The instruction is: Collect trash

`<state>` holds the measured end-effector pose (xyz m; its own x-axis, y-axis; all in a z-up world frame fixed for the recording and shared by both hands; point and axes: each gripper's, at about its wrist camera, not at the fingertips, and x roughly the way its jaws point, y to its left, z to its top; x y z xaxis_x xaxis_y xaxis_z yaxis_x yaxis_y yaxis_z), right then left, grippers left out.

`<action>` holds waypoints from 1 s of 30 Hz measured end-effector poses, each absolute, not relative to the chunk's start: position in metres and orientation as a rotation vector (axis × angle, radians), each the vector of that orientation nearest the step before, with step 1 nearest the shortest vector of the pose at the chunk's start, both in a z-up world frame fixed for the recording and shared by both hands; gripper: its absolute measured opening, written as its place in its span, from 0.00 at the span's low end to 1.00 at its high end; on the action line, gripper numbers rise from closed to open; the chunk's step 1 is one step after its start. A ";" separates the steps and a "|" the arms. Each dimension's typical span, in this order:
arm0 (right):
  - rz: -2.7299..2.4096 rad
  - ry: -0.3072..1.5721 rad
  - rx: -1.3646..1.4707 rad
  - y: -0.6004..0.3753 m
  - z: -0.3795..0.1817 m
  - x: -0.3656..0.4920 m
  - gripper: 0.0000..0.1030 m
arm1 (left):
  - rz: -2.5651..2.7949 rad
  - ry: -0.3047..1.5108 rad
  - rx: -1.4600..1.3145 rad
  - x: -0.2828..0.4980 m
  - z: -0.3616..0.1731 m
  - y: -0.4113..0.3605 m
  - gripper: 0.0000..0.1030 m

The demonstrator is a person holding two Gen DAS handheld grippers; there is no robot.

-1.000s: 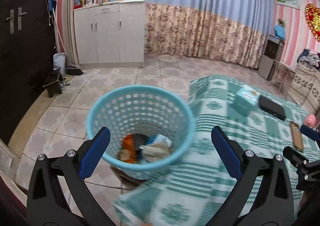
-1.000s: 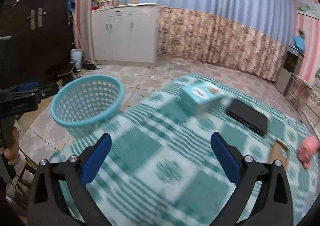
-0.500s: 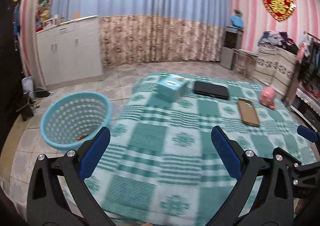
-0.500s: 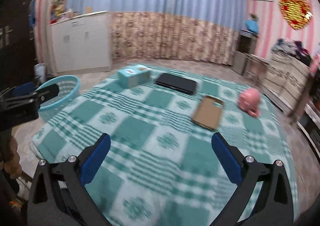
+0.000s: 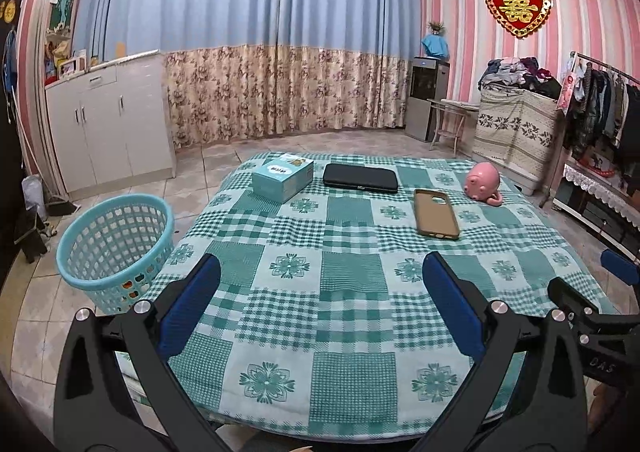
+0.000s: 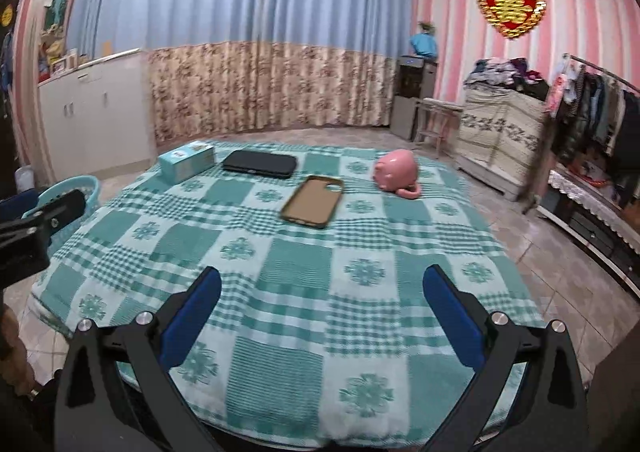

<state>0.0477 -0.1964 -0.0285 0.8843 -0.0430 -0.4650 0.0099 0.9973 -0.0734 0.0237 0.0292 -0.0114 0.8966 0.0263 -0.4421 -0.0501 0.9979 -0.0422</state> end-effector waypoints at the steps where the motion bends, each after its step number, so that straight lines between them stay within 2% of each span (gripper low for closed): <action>1: -0.037 0.481 -0.066 -0.199 -0.029 0.045 0.96 | 0.036 0.452 -0.052 0.021 -0.011 0.028 0.95; 30: -0.070 0.409 -0.045 -0.208 -0.022 0.027 0.96 | -0.022 0.371 -0.030 0.000 -0.010 0.007 0.95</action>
<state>0.0275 -0.2082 -0.0221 0.9150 -0.0769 -0.3961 0.0588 0.9966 -0.0579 0.0003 0.0068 -0.0096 0.9316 -0.0266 -0.3625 0.0157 0.9993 -0.0331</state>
